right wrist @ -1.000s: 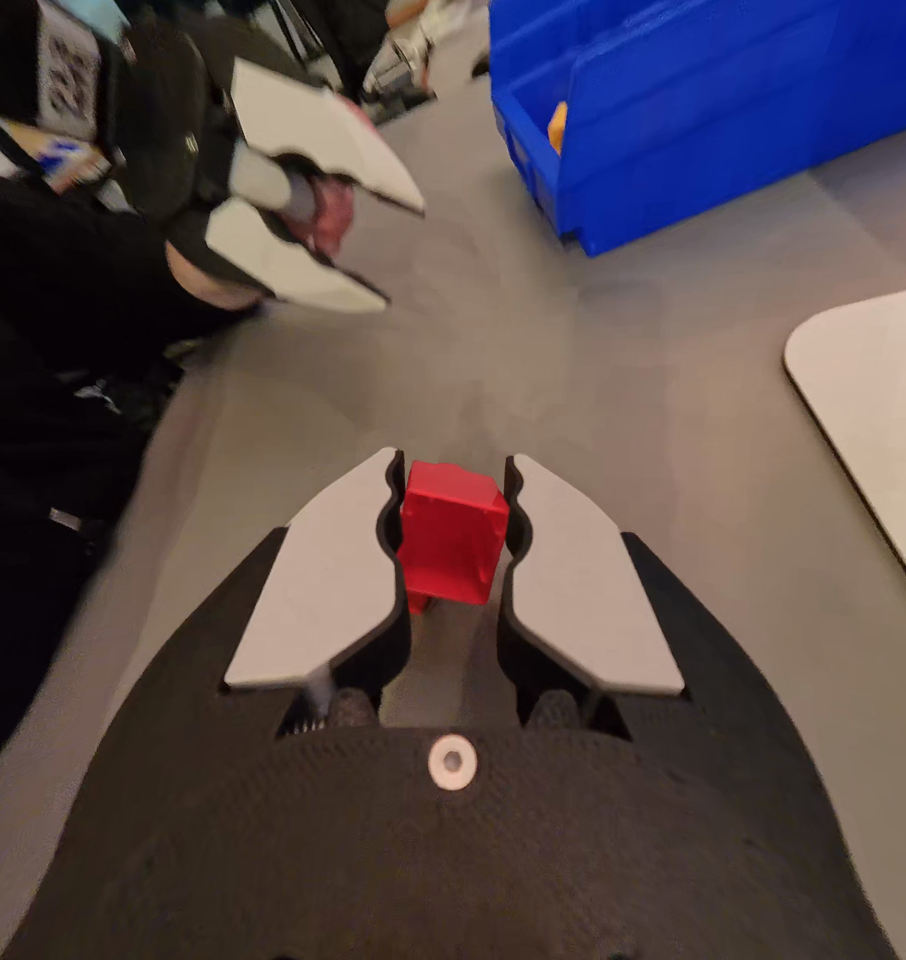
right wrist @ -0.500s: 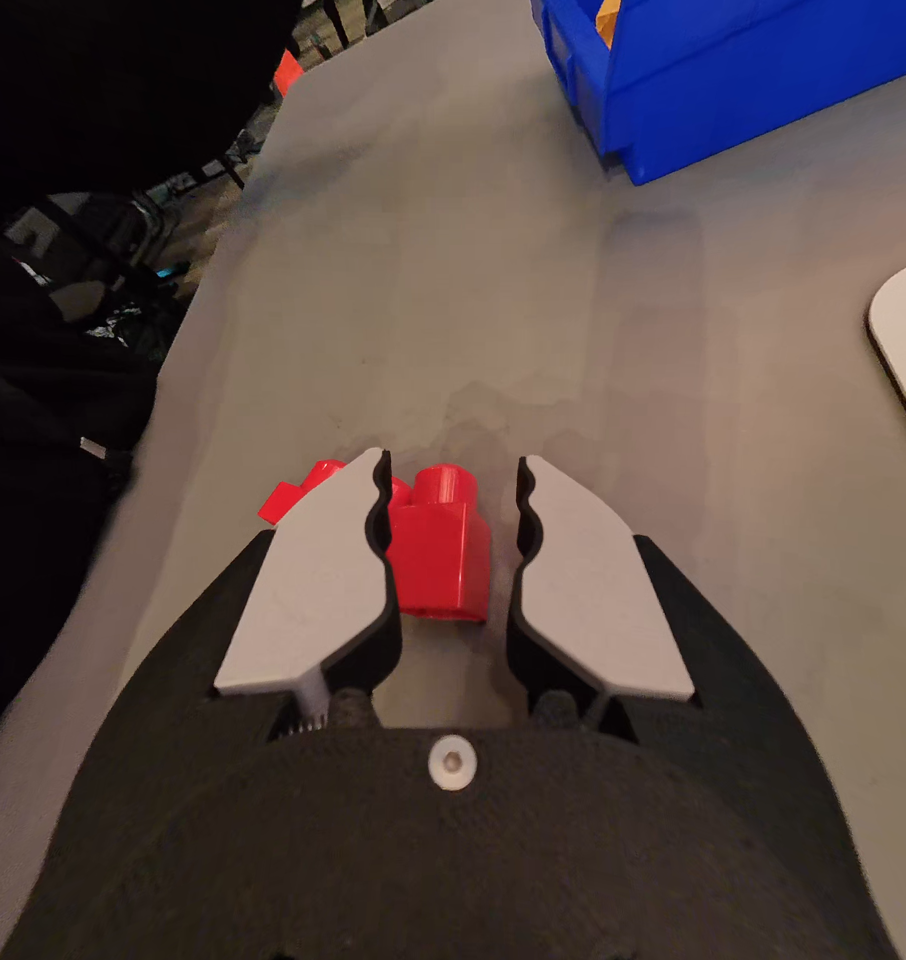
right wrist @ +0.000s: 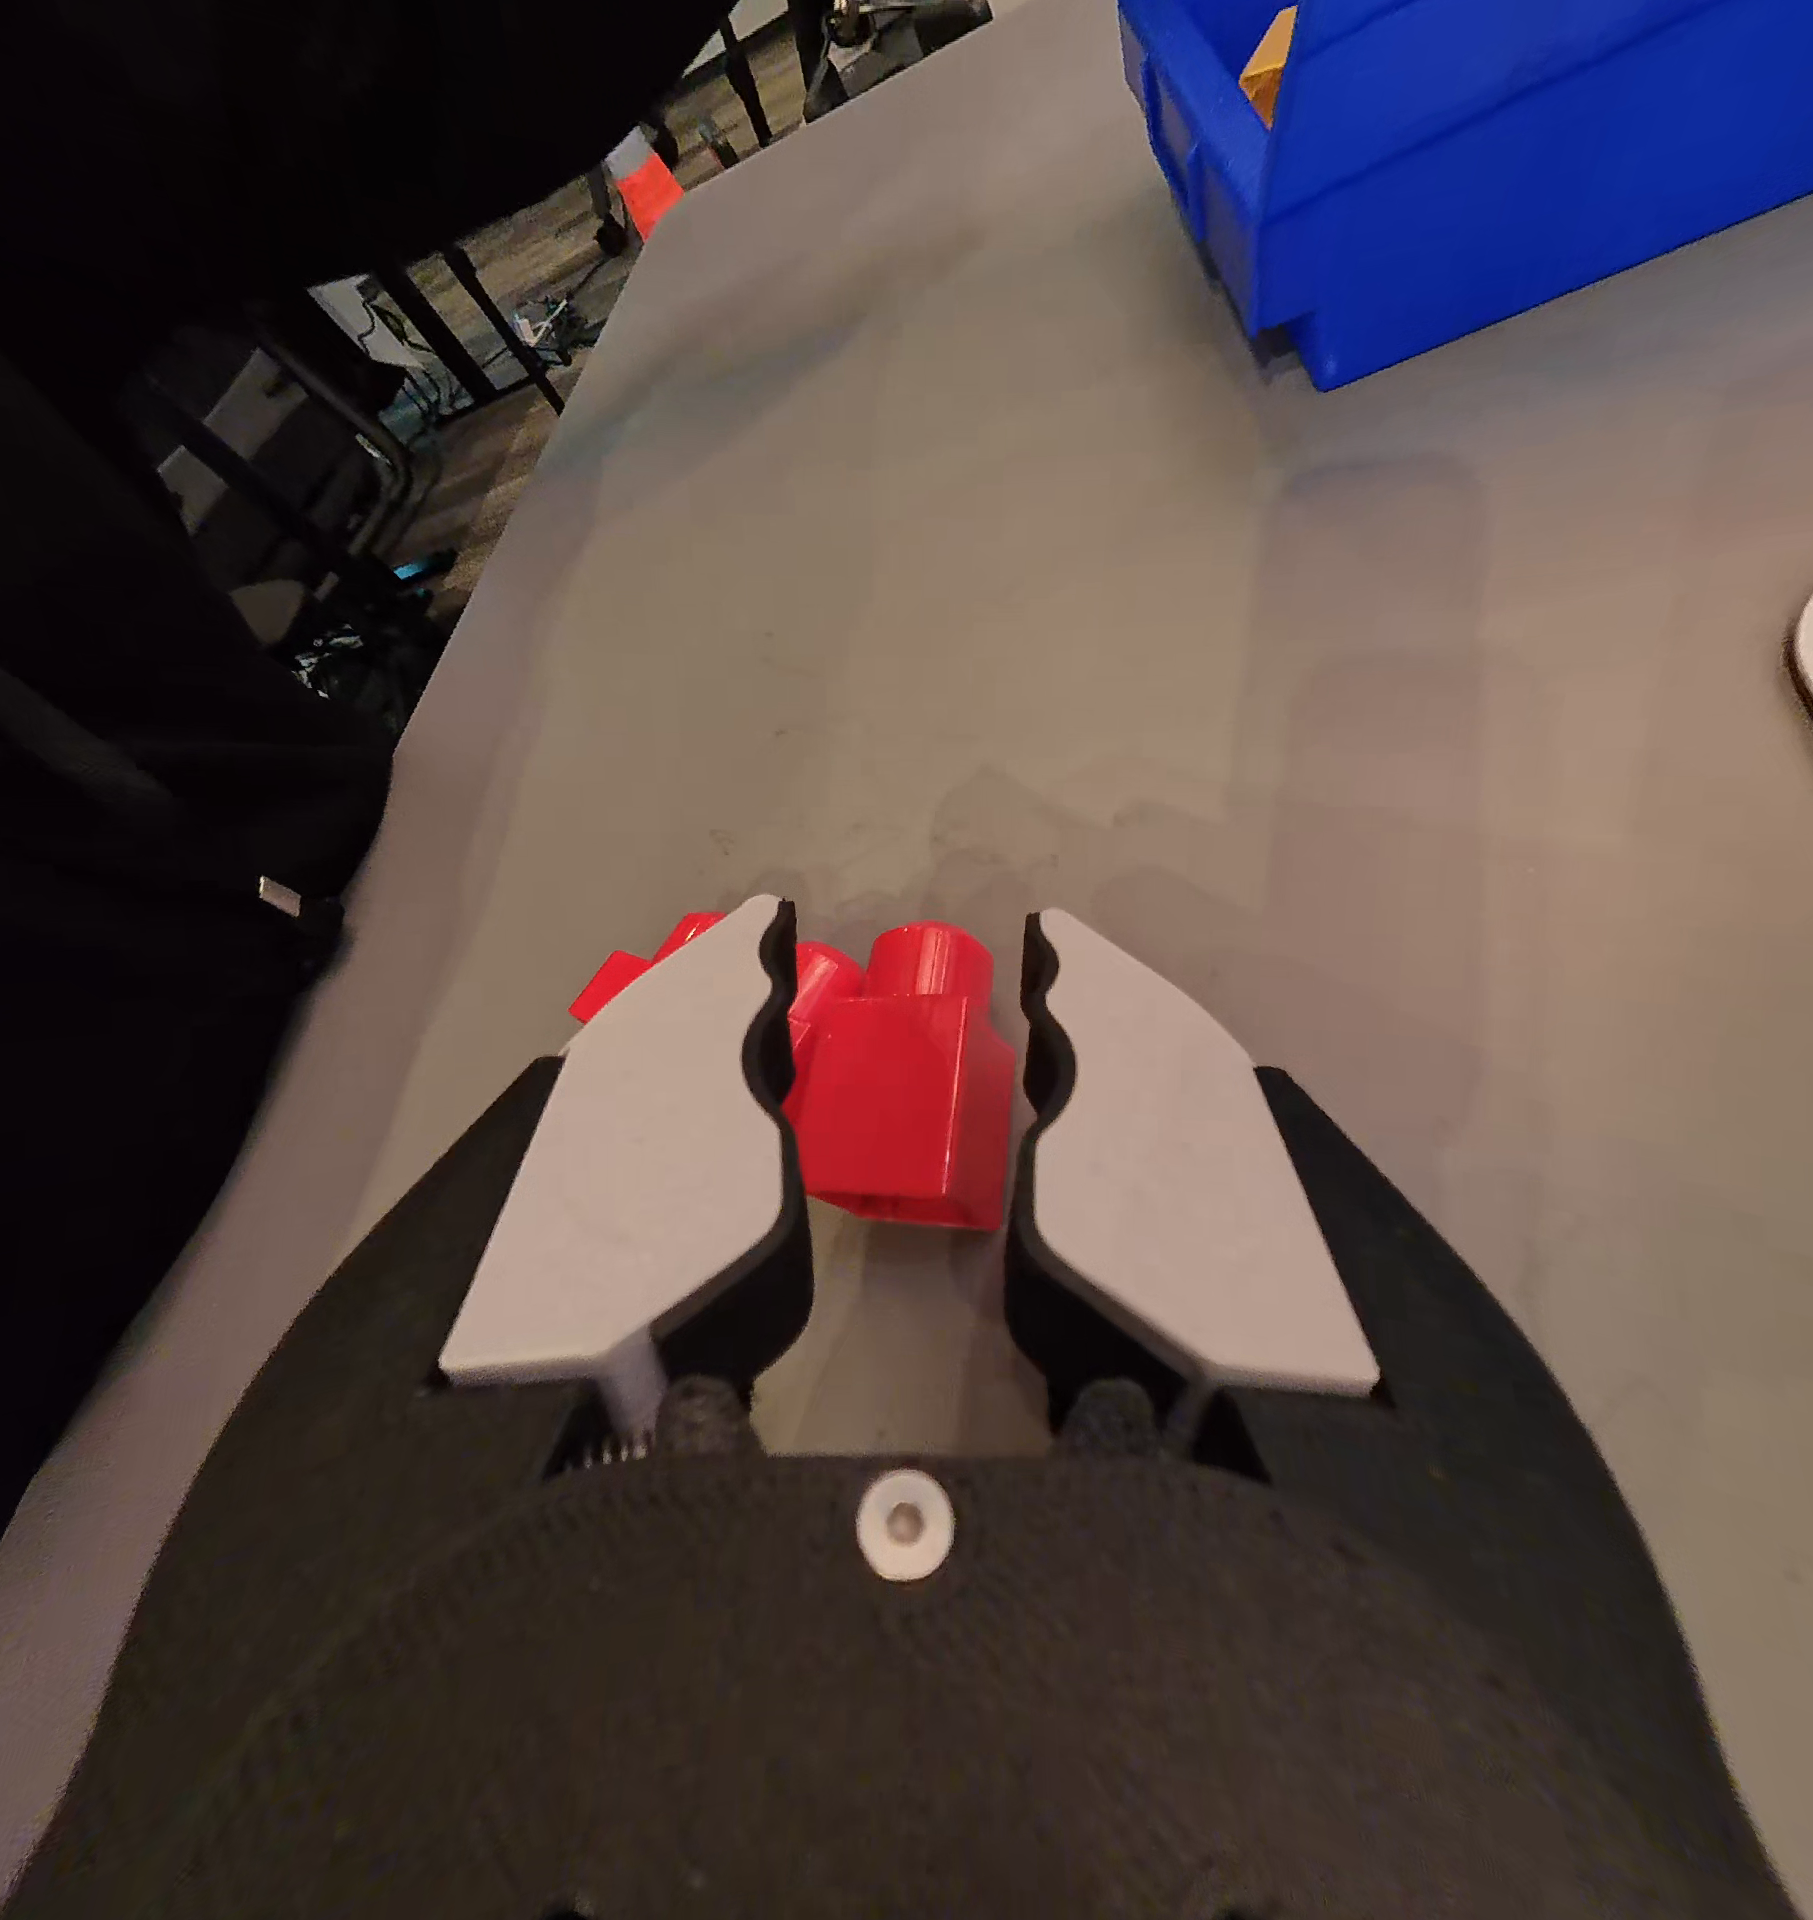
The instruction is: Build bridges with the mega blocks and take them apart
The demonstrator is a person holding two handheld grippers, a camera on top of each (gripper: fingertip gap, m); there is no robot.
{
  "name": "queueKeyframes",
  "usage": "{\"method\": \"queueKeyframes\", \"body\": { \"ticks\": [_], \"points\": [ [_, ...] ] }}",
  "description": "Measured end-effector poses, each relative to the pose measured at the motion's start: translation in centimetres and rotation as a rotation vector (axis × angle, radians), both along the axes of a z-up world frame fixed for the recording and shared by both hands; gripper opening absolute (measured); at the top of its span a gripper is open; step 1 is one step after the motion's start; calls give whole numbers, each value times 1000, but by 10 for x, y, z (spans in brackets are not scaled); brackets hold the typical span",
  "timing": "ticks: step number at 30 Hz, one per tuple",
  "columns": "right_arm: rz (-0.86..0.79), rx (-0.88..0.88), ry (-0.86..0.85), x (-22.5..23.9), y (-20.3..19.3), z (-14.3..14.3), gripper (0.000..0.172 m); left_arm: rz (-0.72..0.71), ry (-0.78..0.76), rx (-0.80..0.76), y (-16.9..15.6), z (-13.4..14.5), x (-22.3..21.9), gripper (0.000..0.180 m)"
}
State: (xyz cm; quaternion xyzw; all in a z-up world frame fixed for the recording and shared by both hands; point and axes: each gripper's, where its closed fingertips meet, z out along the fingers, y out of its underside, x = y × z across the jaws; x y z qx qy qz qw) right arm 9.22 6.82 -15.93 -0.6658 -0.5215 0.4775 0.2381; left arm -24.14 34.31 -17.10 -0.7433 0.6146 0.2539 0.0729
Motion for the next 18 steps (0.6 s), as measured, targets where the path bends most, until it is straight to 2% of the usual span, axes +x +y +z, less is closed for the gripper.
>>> {"method": "queueKeyframes", "body": {
  "ticks": [3,8,13,18],
  "points": [
    [-1,5,-2,0,0,0,42,16,36,39,9,0,-3,33],
    [0,4,1,0,0,0,41,22,5,119,19,6,-4,32],
    [-2,-5,11,1,1,2,41,21,-89,204,21,30,3,26],
    [-2,-9,15,1,1,2,42,10,-217,251,0,59,16,27]
  ]
}}
